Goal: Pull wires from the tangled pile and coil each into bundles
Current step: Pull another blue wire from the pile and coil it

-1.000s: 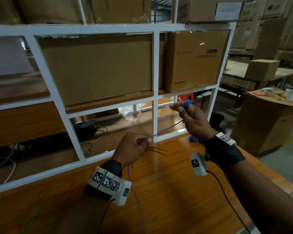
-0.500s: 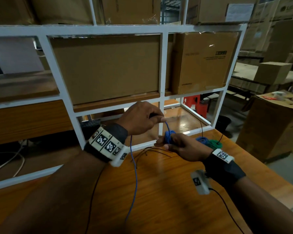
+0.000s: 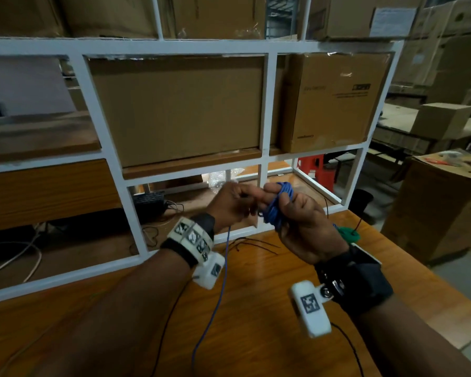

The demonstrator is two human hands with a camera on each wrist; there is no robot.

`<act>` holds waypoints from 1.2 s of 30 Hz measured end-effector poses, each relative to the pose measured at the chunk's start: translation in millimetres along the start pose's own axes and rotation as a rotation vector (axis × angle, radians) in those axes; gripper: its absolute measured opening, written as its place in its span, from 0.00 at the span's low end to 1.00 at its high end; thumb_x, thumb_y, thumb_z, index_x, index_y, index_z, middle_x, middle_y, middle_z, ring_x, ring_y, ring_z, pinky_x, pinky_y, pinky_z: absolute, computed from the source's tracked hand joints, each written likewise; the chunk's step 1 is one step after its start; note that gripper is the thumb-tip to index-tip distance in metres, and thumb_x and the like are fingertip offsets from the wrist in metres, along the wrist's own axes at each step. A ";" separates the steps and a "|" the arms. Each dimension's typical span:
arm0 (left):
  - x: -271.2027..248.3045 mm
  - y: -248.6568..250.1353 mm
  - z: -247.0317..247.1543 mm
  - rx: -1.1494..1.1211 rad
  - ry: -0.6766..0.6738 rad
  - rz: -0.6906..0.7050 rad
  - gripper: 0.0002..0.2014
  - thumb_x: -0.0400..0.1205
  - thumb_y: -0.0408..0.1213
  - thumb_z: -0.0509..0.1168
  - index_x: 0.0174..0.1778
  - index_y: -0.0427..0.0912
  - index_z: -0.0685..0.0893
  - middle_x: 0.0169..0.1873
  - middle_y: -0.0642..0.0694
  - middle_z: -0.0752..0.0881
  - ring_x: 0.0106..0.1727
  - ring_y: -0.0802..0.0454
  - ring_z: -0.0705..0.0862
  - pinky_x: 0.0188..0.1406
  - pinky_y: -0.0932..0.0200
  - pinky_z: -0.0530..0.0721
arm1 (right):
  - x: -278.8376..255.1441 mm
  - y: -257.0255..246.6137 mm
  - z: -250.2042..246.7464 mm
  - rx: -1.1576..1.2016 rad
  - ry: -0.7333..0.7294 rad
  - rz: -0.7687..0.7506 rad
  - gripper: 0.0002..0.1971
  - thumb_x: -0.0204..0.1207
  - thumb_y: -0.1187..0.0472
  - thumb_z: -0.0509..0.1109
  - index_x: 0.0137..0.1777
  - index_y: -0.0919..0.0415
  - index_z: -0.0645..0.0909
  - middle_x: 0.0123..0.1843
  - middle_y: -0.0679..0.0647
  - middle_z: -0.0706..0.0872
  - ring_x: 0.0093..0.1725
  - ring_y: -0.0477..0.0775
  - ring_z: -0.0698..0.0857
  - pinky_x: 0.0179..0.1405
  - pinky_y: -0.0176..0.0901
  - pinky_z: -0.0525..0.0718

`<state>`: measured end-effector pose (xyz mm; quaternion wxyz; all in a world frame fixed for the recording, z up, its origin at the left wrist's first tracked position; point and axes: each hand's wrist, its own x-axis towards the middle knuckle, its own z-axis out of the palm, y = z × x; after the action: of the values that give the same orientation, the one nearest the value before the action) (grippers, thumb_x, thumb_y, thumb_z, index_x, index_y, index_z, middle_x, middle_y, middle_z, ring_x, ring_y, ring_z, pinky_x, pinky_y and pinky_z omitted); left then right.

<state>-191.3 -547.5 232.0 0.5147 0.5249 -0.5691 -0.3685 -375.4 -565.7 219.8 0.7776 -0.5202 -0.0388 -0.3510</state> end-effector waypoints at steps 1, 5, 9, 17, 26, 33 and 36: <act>-3.7 -4.2 7.6 -0.101 0.022 -0.060 0.06 0.85 0.20 0.60 0.51 0.24 0.82 0.26 0.45 0.83 0.23 0.54 0.78 0.18 0.68 0.72 | 5.2 -0.7 -1.5 0.046 0.060 -0.030 0.16 0.86 0.63 0.60 0.69 0.66 0.83 0.69 0.62 0.89 0.69 0.56 0.88 0.65 0.42 0.86; -25.8 -35.8 27.7 -0.128 0.014 -0.116 0.11 0.88 0.34 0.63 0.53 0.31 0.88 0.22 0.50 0.82 0.18 0.59 0.71 0.18 0.65 0.64 | 21.6 -0.5 -10.4 0.039 0.197 -0.113 0.20 0.89 0.62 0.54 0.77 0.67 0.72 0.75 0.61 0.85 0.77 0.55 0.82 0.73 0.43 0.83; -42.3 -56.5 27.8 -0.089 0.015 -0.182 0.13 0.88 0.43 0.64 0.56 0.40 0.91 0.24 0.46 0.76 0.22 0.55 0.67 0.21 0.63 0.64 | 23.5 -3.3 -33.1 -0.299 0.325 -0.179 0.17 0.92 0.63 0.56 0.75 0.64 0.77 0.74 0.57 0.86 0.78 0.54 0.80 0.77 0.44 0.78; -68.2 -62.9 -11.5 0.005 -0.110 -0.359 0.12 0.89 0.35 0.61 0.53 0.34 0.89 0.27 0.46 0.74 0.25 0.52 0.71 0.26 0.58 0.70 | 22.0 -3.3 -83.9 -1.369 0.549 -0.014 0.12 0.90 0.63 0.62 0.67 0.50 0.82 0.67 0.48 0.87 0.67 0.44 0.83 0.69 0.45 0.81; -41.9 -19.9 -40.2 0.682 0.001 -0.058 0.15 0.88 0.44 0.63 0.41 0.45 0.92 0.26 0.60 0.83 0.30 0.59 0.83 0.36 0.49 0.89 | 2.3 20.5 -75.1 -1.718 0.006 0.525 0.23 0.90 0.37 0.50 0.41 0.51 0.73 0.39 0.52 0.80 0.38 0.52 0.81 0.40 0.48 0.79; -15.1 13.1 -48.6 0.809 -0.018 0.117 0.13 0.89 0.44 0.61 0.45 0.51 0.89 0.35 0.52 0.88 0.27 0.54 0.87 0.33 0.49 0.89 | -3.7 23.2 -42.9 -1.337 -0.265 0.640 0.11 0.90 0.54 0.65 0.65 0.54 0.85 0.54 0.36 0.90 0.56 0.31 0.85 0.62 0.37 0.83; -2.7 19.7 -52.5 0.648 0.014 0.101 0.11 0.88 0.41 0.63 0.46 0.46 0.90 0.25 0.61 0.84 0.22 0.60 0.83 0.25 0.53 0.88 | -8.0 22.6 -33.8 -0.960 -0.241 0.502 0.11 0.90 0.63 0.64 0.65 0.64 0.84 0.52 0.41 0.94 0.52 0.34 0.88 0.54 0.30 0.82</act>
<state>-144.7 -535.0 260.7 0.3427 0.6350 -0.6784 -0.1386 -378.5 -585.1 183.3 0.5030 -0.8459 0.1622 -0.0711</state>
